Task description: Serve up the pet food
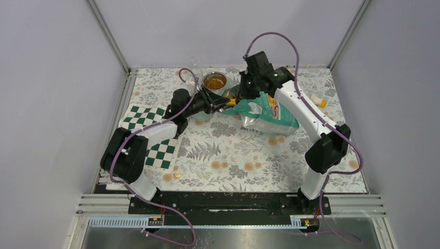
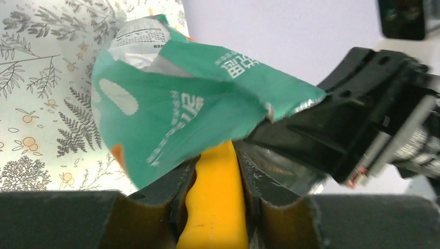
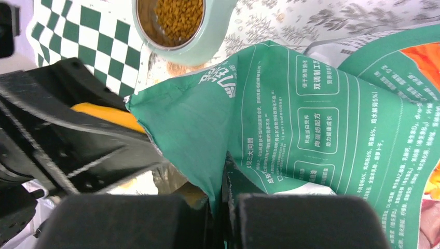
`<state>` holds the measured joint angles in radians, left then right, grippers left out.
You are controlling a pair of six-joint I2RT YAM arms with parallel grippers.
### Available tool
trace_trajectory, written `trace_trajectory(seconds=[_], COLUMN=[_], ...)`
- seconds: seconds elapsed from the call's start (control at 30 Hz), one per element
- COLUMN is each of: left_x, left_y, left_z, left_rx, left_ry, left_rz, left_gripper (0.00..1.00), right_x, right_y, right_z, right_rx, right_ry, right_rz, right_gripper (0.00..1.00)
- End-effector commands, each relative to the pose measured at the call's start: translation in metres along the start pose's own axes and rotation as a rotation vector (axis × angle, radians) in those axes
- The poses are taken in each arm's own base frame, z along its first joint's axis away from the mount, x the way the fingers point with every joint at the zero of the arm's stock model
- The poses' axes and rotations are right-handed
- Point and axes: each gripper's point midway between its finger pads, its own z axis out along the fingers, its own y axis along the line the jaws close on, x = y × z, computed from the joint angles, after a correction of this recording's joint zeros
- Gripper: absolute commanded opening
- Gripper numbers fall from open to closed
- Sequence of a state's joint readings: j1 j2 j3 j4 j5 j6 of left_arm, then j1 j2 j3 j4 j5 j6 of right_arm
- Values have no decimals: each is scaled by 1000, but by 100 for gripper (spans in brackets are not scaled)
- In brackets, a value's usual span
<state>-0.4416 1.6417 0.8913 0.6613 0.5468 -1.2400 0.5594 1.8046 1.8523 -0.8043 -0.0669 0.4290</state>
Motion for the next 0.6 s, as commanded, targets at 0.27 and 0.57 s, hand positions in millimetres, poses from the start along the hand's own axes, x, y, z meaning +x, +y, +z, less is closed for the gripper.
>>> trace_trajectory(seconds=[0.27, 0.57], left_x=[-37, -54], left_y=[-64, -70], left_z=[-54, -71], left_rx=[146, 152], left_ry=[-50, -123], left_rz=[83, 78], left_gripper=[0, 0], right_x=[-54, -54], right_y=[-6, -11], right_z=[-75, -81], right_rx=[-86, -84], right_ry=[-213, -221], right_rz=[65, 55], right_gripper=[0, 0])
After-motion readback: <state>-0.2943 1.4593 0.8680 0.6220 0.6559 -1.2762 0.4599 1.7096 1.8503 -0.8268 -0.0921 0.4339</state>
